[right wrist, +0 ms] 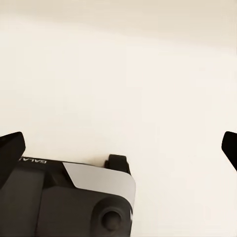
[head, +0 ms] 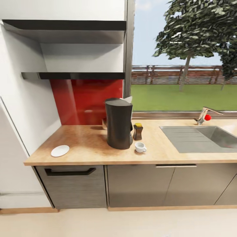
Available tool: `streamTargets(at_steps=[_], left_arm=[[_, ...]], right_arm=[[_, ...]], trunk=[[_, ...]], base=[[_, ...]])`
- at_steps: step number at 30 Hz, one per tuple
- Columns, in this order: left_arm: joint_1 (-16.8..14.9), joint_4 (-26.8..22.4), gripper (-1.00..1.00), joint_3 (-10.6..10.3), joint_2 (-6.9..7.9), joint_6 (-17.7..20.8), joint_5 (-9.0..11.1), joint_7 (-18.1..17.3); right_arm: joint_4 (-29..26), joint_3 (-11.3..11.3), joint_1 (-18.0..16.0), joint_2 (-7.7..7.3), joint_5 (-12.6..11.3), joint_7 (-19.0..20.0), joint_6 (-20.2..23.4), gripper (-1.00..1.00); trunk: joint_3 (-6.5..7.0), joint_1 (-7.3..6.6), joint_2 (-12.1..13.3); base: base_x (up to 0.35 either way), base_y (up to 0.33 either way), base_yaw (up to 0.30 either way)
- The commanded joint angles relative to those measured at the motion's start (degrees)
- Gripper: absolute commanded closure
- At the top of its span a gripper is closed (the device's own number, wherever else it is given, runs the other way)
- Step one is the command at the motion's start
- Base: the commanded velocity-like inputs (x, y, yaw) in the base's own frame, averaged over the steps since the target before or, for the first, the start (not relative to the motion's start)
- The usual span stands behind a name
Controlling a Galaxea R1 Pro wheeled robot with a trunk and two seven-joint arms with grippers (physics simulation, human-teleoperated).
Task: Set up a coffee station on the kitchen countertop: keep the coffee maker on the countertop, move the bottle of coffee from the kitchen shelf to the counter next to the coffee maker, place a paper coffee filter on top of the coffee maker, put the saucer next to the coffee maker with the coffee cup on the saucer, and place the electric kettle next to the coffee maker.
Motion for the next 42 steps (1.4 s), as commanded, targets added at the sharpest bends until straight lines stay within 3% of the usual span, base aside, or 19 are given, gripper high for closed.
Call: streamTargets(at_steps=[1, 20, 24, 33, 35, 37, 40, 42], left_arm=[[0.06, -0.25, -1.0, 0.14, -0.02, 0.44, 0.11, 0.04], [0.04, -0.48, -1.0, 0.06, -0.11, 0.42, 0.07, 0.04], [-0.35, -2.65, -1.0, -0.06, -0.01, 0.81, 0.06, 0.04], [-9.44, -3.18, -1.0, -0.1, 0.75, 1.21, 0.04, -0.21], [-11.96, -3.64, -1.0, -0.03, 0.91, 1.24, 0.05, -2.16], [-13.83, -4.82, -1.0, 0.01, 1.08, 1.25, 0.03, -6.55], [-14.97, -7.65, -1.0, 0.11, 1.68, 1.19, 0.01, -13.47], [-15.31, -10.36, -1.0, 0.2, 2.19, 1.18, 0.03, -18.7]], right_arm=[[-0.08, -0.43, -0.01, 0.04, 0.6, -0.16, 0.34, -1.0], [-0.17, -0.43, 0.02, 0.13, 0.6, -0.11, 0.4, -1.0], [-0.23, -0.48, 0.02, 0.04, 0.65, -0.07, 0.41, -1.0], [-2.56, -0.27, 0.02, 0.64, 0.77, 0.37, 0.75, -1.0], [-3.43, -0.21, 0.02, 1.37, 0.77, 0.81, 0.61, -1.0], [-4.99, -0.17, 0.02, 2.43, 0.78, 2.35, 0.39, -1.0], [-8.37, -0.11, 0.02, 3.83, 0.84, 6.92, -0.48, -1.0], [-12.08, -0.09, 0.02, 4.66, 0.87, 12.63, -1.73, -1.0]], trunk=[[-0.07, 0.02, -0.06], [-0.07, 0.02, -0.06], [-0.07, 0.02, -0.06], [-0.07, 0.02, -0.06], [-0.07, 0.02, -0.06], [-0.07, 0.02, -0.06], [-0.07, 0.02, -0.06], [-0.07, 0.02, -0.06]], base=[[0.0, 0.305, 0.0], [0.0, 0.305, 0.0], [0.0, 0.305, 0.0], [0.0, 0.189, 0.0], [0.0, 0.022, 0.0], [0.0, 0.009, 0.0], [0.0, 0.003, 0.0], [0.0, 0.001, 0.0]])
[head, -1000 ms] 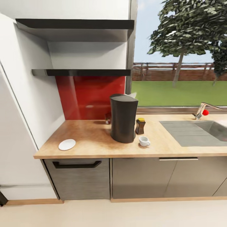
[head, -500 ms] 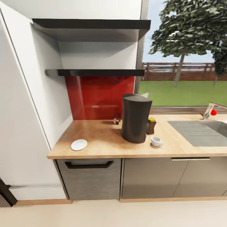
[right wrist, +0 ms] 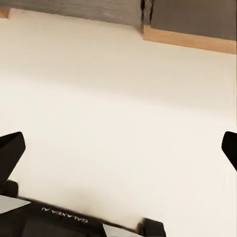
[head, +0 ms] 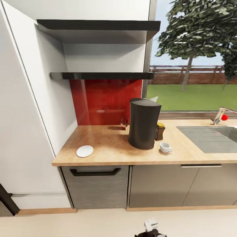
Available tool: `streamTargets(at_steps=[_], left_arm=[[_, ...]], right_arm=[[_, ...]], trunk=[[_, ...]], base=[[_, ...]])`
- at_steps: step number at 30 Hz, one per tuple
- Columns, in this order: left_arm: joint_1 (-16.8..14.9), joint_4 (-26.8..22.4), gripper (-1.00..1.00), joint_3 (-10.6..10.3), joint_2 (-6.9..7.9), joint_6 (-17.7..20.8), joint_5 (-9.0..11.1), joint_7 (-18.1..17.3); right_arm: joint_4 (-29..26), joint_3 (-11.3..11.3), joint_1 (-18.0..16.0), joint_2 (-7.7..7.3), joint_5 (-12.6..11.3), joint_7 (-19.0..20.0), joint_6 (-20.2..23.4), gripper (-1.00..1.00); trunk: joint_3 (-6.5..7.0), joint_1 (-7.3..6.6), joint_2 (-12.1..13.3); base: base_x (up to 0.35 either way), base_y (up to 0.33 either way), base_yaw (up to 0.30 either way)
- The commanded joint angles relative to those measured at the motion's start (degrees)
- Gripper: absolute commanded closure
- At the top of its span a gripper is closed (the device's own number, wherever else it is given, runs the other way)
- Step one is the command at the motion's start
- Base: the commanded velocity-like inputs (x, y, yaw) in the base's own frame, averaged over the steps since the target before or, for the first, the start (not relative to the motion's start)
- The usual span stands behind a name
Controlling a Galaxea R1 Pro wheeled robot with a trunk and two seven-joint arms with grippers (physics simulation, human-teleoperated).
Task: Set up a coffee station on the kitchen countertop: keep the coffee maker on the countertop, move the bottle of coffee from the kitchen shelf to the counter next to the coffee maker, place a paper coffee filter on top of the coffee maker, put the saucer next to the coffee maker with the coffee cup on the saucer, and place the electric kettle next to the coffee maker.
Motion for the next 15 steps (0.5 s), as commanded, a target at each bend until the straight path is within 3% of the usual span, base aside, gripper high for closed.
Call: streamTargets(at_steps=[1, 3, 6, 7, 9, 10, 11, 14, 15], left_arm=[[-0.11, -1.43, -1.0, 0.53, 0.22, 0.5, 0.09, -2.94], [-0.2, -3.11, -1.0, 1.4, 0.66, 0.62, 0.13, -6.46], [-0.33, -6.05, -1.0, 5.54, 2.11, 2.16, 0.69, -13.8], [-0.35, -7.78, -1.0, 7.99, 3.23, 5.4, 0.99, -17.88], [-0.38, -10.78, -1.0, 9.96, 4.72, 11.44, 1.17, -22.92], [-0.42, -15.39, -1.0, 10.96, 6.05, 17.67, 1.3, -28.02], [-0.41, -18.65, -1.0, 11.5, 6.42, 20.66, 1.47, -30.77], [-0.4, -24.25, -1.0, 13.07, 6.74, 26.83, 2.07, -34.79], [-1.42, -31.23, -1.0, 15.58, 6.84, 34.42, 2.49, -39.01]], right_arm=[[-2.32, -0.49, -0.01, 0.35, 0.55, 3.7, -0.34, -1.0], [-5.66, -0.47, -0.01, 0.87, 0.65, 8.4, -1.0, -1.0], [-13.12, 0.62, -0.01, 1.49, 0.69, 15.5, -1.65, -1.0], [-16.9, 2.5, -0.04, 1.49, 0.65, 17.32, -1.79, -1.0], [-21.5, 6.13, -0.09, 1.49, 0.52, 18.46, -1.73, -1.0], [-26.14, 10.73, -0.19, 1.49, 0.33, 19.01, -1.46, -1.0], [-28.56, 13.46, -0.27, 1.49, 0.24, 19.14, -1.32, -1.0], [-32.87, 18.2, -0.71, 1.49, -0.28, 19.18, -0.06, -1.0], [-38.01, 23.24, -4.55, 1.49, -9.05, 19.31, 14.77, -1.0]], trunk=[[-0.1, 0.01, -0.07], [-0.1, 0.01, -0.07], [-0.1, 0.01, -0.07], [-0.1, 0.01, -0.07], [-0.1, 0.01, -0.07], [-0.1, 0.01, -0.07], [-0.1, 0.01, -0.07], [-0.1, 0.01, -0.07], [-0.1, 0.01, -0.07]], base=[[0.0, 0.0, 0.0], [0.0, 0.0, 0.0], [0.0, 0.0, 0.0], [0.0, 0.0, 0.0], [0.0, 0.0, 0.0], [0.0, 0.0, 0.0], [0.0, 0.0, 0.0], [0.0, 0.0, 0.0], [0.0, 0.0, 0.0]])
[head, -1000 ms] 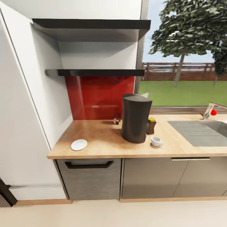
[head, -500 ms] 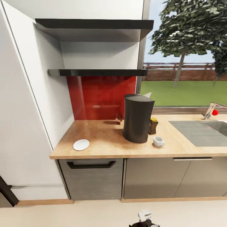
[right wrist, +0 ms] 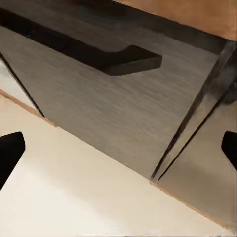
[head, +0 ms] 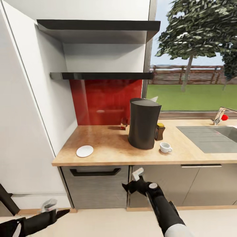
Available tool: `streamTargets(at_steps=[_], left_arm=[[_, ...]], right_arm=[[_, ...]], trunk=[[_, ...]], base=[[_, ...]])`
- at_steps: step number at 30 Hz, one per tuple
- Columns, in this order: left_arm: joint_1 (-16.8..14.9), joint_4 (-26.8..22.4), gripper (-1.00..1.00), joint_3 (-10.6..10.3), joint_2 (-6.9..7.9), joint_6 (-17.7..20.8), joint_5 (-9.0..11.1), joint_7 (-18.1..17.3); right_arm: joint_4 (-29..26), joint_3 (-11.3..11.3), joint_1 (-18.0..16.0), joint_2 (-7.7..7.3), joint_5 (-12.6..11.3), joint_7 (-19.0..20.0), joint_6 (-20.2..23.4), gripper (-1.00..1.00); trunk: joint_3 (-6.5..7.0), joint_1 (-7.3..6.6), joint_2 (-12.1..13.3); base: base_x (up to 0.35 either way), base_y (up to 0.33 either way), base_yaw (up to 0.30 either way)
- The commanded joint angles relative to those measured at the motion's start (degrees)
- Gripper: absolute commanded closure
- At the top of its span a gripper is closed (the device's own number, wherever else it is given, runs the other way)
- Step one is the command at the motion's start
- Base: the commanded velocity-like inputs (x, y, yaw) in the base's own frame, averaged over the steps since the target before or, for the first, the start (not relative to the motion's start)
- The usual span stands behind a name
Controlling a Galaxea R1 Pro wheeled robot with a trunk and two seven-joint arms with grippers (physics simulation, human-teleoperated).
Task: Set up a coffee station on the kitchen countertop: keep the coffee maker on the countertop, move the bottle of coffee from the kitchen shelf to the counter next to the coffee maker, place a paper coffee filter on top of the coffee maker, put the saucer next to the coffee maker with the coffee cup on the saucer, and place the electric kettle next to the coffee maker.
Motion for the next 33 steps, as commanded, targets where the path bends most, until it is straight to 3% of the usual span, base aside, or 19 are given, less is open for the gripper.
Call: streamTargets(at_steps=[1, 2, 3, 4, 8, 13, 18, 20, 22, 25, 27, 31, 33], left_arm=[[-0.33, -1.98, -1.0, 0.7, 0.03, 1.76, 0.24, -0.65], [-0.77, -2.54, -1.0, 1.41, 0.04, 2.47, 0.26, -0.96], [-2.52, -3.21, -1.0, 3.57, 0.04, 3.42, 0.34, -1.32], [-7.84, -3.63, -1.0, 5.93, 0.03, 11.76, 0.41, -1.51], [-11.3, -4.84, -1.0, 6.17, -0.04, 16.89, 0.49, -2.93], [-13.57, -4.59, -1.0, 6.21, -0.02, 17.81, 0.43, -8.7], [-16.65, -4.3, -1.0, 6.23, -0.21, 18.43, 0.58, -10.07], [-17.15, -4.1, -1.0, 6.24, -0.55, 18.6, 2.21, -10.15], [-17.21, -3.55, -1.0, 6.18, -0.85, 18.65, 5.88, -10.18], [-16.79, -3.28, -1.0, 5.91, -0.98, 18.58, 11.42, -10.21], [-16.68, -3.23, -1.0, 5.74, -1.21, 18.48, 13.36, -10.15], [-16.48, -3.2, -1.0, 5.78, -1.46, 18.23, 14.8, -10.13], [-16.43, -3.21, -1.0, 5.83, -2.55, 17.88, 15.01, -9.9]], right_arm=[[-0.95, 1.12, -2.81, 0.05, -3.15, 0.35, 4.92, -1.0], [-1.28, 2.09, -4.43, 0.05, -6.24, 0.35, 8.2, -1.0], [-1.64, 3.98, -8.71, 0.05, -12.36, 0.31, 14.46, -1.0], [-1.87, 6.01, -13.33, 0.05, -15.88, 0.31, 20.78, -1.0], [-1.77, 6.27, -14.13, 0.05, -16.3, 0.28, 22.19, -1.0], [-1.88, 6.38, -14.24, 0.05, -16.36, 0.28, 22.52, -1.0], [-6.37, 6.46, -14.25, 0.05, -16.38, 0.28, 24.4, -1.0], [-9.52, 7.57, -14.25, 0.05, -16.46, 0.28, 27.69, -1.0], [-11.55, 9.37, -14.25, 0.05, -17.65, 0.28, 30.15, -1.0], [-12.46, 10.56, -14.25, 0.05, -21.43, 0.18, 31.22, -1.0], [-12.64, 10.97, -14.25, 0.05, -23.05, 0.14, 31.46, -1.0], [-12.56, 12.04, -14.25, 0.05, -23.94, 0.04, 31.61, -1.0], [-11.99, 12.36, -14.25, 0.05, -24.01, 0.02, 31.69, -1.0]], trunk=[[-0.09, 0.01, -0.07], [-0.09, 0.01, -0.07], [-0.09, 0.01, -0.07], [-0.09, 0.01, -0.07], [-0.09, 0.01, -0.07], [-0.09, 0.01, -0.07], [-0.09, 0.01, -0.07], [-0.09, 0.01, -0.07], [-0.09, 0.01, -0.07], [-0.09, 0.01, -0.07], [-0.09, 0.01, -0.07], [-0.09, 0.01, -0.07], [-0.09, 0.01, -0.07]], base=[[0.0, 0.0, 0.0], [0.0, 0.0, 0.0], [0.0, 0.0, 0.0], [0.0, 0.0, 0.0], [0.0, 0.0, 0.0], [0.0, 0.0, 0.0], [0.0, 0.0, 0.0], [0.0, 0.0, 0.0], [0.0, 0.0, 0.0], [0.0, 0.0, 0.0], [0.0, 0.0, 0.0], [0.0, 0.0, 0.0], [0.0, 0.0, 0.0]])
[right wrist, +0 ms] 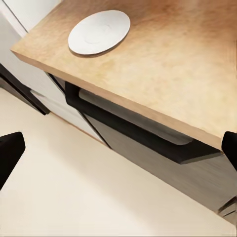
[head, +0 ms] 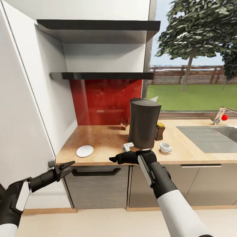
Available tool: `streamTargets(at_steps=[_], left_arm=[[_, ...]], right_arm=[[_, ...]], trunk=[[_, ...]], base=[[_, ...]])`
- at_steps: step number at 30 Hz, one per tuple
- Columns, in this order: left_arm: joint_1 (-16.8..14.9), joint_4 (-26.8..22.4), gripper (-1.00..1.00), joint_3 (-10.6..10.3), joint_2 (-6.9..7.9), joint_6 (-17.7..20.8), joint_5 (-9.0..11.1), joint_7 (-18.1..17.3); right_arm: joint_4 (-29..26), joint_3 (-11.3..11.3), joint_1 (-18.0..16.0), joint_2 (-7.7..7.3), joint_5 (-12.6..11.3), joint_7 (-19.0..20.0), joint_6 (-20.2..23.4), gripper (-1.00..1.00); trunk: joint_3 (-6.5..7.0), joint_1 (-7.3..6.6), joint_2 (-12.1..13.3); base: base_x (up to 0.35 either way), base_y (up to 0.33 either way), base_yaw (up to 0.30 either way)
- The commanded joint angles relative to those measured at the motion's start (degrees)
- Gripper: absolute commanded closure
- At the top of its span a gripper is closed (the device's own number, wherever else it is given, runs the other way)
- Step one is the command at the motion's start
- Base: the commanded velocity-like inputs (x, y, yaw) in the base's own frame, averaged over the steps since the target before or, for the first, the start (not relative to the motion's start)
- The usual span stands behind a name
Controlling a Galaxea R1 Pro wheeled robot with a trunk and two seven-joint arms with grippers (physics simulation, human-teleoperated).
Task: Set up a coffee station on the kitchen countertop: keep the coffee maker on the countertop, move the bottle of coffee from the kitchen shelf to the counter next to the coffee maker, place a paper coffee filter on top of the coffee maker, put the saucer next to the coffee maker with the coffee cup on the saucer, and place the electric kettle next to the coffee maker.
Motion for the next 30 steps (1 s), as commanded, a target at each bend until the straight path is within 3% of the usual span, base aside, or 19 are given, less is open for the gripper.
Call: streamTargets(at_steps=[1, 4, 13, 23, 30], left_arm=[[-0.05, -0.02, -1.0, 0.12, -0.68, 0.1, -0.03, -0.15], [0.01, -0.02, -1.0, 0.3, -2.12, -0.14, -0.01, -0.07], [0.21, -0.27, -1.0, 0.53, -3.62, -0.2, 0.08, -0.05], [0.21, 0.09, -1.0, 0.55, -4.58, -0.19, 0.0, -0.05], [0.25, 0.07, -1.0, 0.55, -5.32, -0.79, 0.0, -0.05]], right_arm=[[0.28, -0.01, -0.05, 0.01, 0.11, 0.19, 0.28, -1.0], [1.11, -0.02, -0.05, 0.01, 0.17, 0.18, 0.24, -1.0], [1.37, 0.07, 0.03, 0.01, -0.03, 0.3, 0.09, -1.0], [1.6, -0.11, 0.04, 0.01, 0.1, 0.2, 0.21, -1.0], [1.74, -0.12, 0.1, 0.01, 0.11, 0.24, 0.23, -1.0]], trunk=[[-0.09, 0.01, -0.08], [-0.09, 0.01, -0.08], [-0.09, 0.01, -0.08], [-0.09, 0.01, -0.08], [-0.19, 0.01, -0.08]], base=[[0.0, 0.0, 0.0], [0.0, 0.0, 0.0], [0.011, 0.0, 0.0], [0.299, 0.009, 0.009], [0.334, 0.019, 0.185]])
